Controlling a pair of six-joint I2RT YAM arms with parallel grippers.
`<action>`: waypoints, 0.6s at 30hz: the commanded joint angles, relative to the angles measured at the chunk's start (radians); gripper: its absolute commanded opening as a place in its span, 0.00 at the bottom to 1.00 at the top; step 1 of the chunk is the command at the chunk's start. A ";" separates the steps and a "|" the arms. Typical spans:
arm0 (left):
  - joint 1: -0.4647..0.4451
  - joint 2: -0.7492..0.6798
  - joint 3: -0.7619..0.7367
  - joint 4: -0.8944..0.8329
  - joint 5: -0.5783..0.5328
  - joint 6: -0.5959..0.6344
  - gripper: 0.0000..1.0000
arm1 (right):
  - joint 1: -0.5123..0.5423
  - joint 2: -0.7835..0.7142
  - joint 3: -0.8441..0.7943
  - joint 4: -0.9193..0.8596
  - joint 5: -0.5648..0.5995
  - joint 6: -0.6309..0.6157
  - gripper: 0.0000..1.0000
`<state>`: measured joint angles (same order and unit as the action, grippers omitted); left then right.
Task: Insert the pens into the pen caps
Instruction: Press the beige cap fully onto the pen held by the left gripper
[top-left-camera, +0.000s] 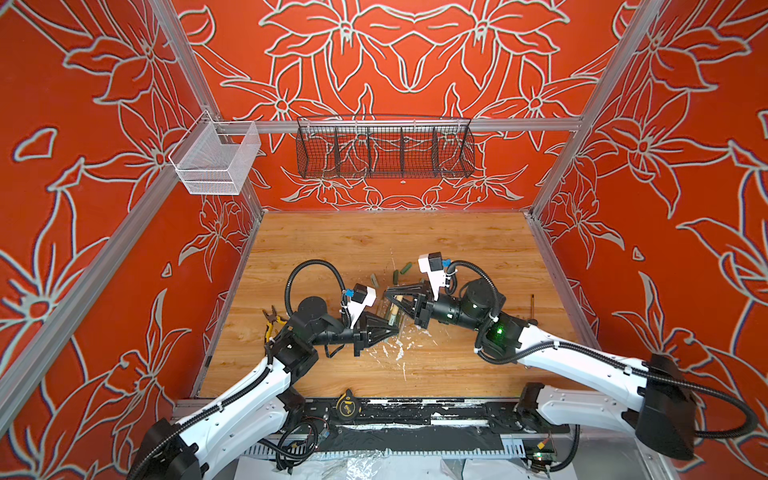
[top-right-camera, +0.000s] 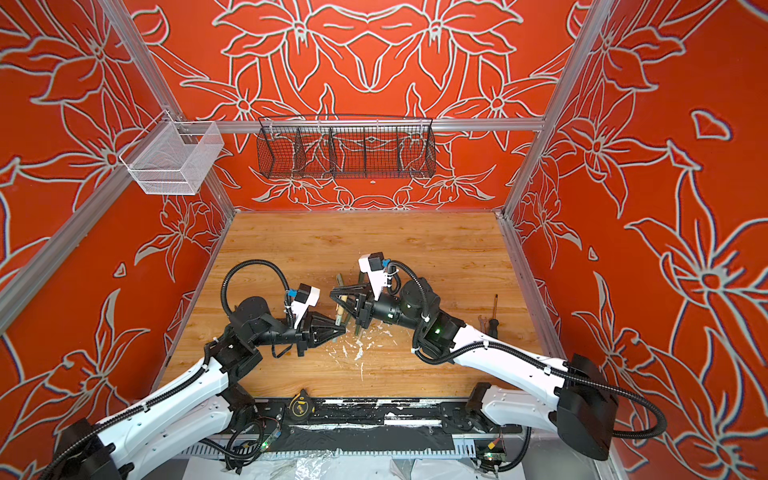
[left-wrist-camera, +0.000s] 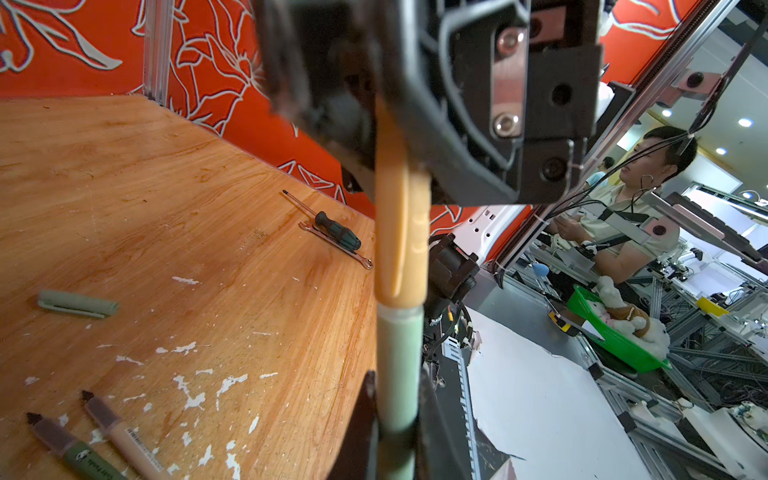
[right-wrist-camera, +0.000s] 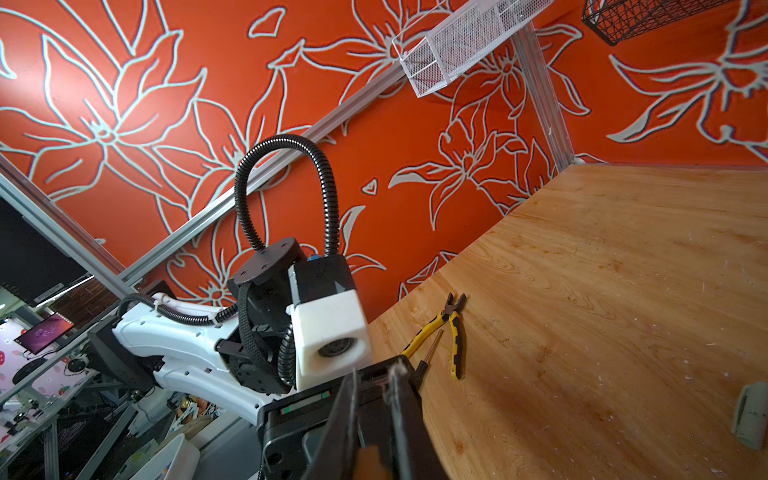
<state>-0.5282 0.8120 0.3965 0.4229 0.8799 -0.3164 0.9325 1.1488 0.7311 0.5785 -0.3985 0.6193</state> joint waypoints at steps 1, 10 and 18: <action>0.032 -0.009 0.078 0.153 -0.024 -0.007 0.00 | 0.054 0.053 -0.044 -0.048 -0.028 0.098 0.00; 0.059 0.007 0.167 0.077 -0.038 0.073 0.00 | 0.174 0.094 -0.102 -0.067 0.100 0.159 0.00; 0.105 0.032 0.174 0.187 0.001 0.016 0.00 | 0.197 0.064 -0.157 -0.079 0.153 0.167 0.00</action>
<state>-0.4683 0.8429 0.4694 0.2855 0.9783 -0.2790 1.0458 1.1599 0.6514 0.7128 -0.1001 0.7086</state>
